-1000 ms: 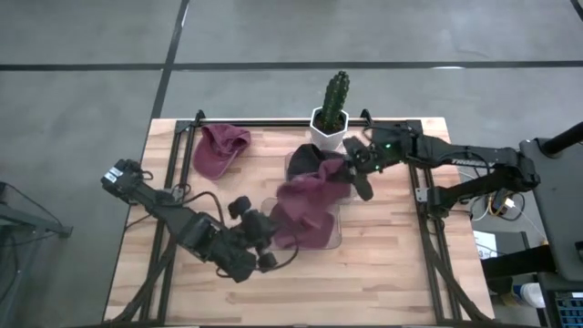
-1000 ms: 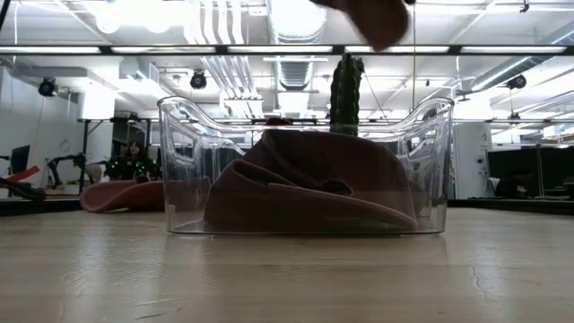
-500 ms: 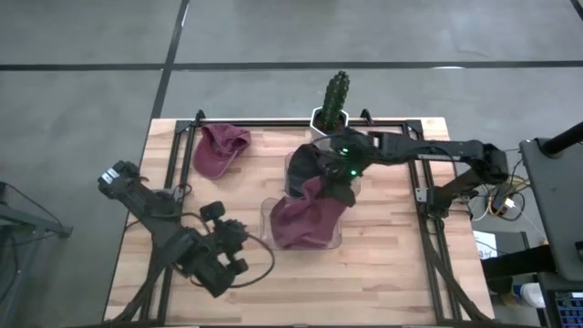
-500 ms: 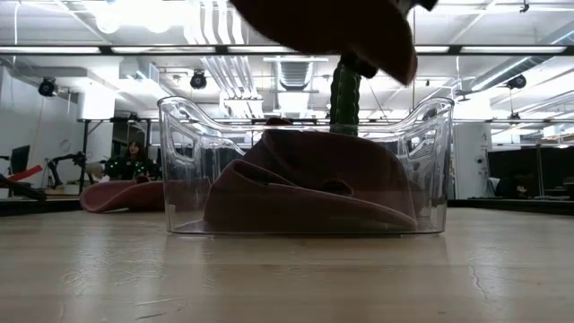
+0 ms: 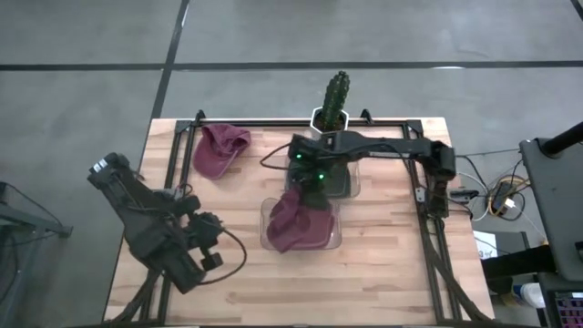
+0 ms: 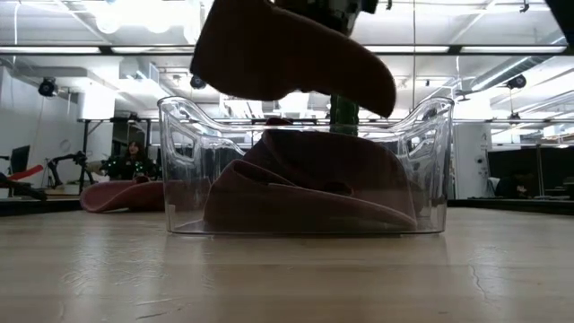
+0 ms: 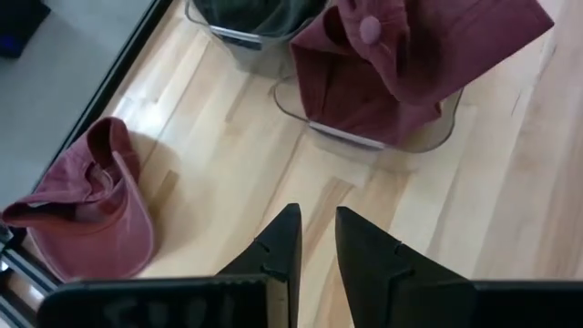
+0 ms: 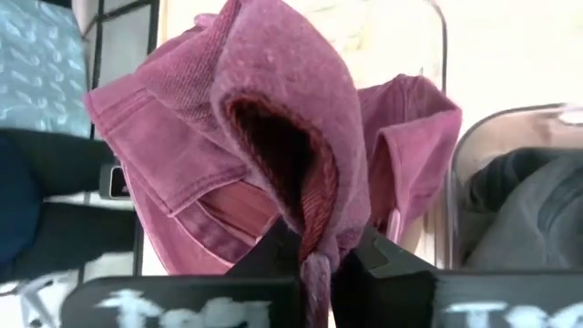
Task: Pick & Place hat
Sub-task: Put the bottom red cap into the bottom transparent bin
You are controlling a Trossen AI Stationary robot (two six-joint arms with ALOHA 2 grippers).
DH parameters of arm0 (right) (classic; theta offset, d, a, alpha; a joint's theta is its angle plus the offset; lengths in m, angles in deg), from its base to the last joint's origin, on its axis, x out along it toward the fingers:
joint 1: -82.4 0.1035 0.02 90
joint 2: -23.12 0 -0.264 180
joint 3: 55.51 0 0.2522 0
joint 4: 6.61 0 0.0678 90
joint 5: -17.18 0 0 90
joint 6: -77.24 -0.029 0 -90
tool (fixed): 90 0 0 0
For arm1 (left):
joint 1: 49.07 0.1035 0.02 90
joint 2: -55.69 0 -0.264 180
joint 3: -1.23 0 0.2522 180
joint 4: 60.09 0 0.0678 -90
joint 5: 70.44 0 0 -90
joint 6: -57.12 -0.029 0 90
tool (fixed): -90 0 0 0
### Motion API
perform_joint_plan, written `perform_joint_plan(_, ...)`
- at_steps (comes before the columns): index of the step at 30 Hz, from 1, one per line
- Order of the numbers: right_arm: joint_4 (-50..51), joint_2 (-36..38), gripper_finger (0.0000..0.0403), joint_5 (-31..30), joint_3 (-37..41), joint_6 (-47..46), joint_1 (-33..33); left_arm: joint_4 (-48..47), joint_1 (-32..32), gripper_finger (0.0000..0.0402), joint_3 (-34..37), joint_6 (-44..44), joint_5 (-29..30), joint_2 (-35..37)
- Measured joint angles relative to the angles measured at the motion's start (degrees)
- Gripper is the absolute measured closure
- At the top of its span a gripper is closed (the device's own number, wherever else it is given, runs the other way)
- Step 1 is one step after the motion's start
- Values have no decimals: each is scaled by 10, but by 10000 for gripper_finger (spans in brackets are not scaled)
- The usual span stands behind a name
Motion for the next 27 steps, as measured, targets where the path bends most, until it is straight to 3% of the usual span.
perform_joint_plan(6,88,-78,390,-6,-67,11,4,1,-1,338,28,-2,4,45)
perform_joint_plan(15,124,-159,390,-16,-145,21,11,12,-1,338,87,-3,4,82)
perform_joint_plan(27,137,-174,370,-33,-147,24,13,19,-1,338,127,-5,5,85)
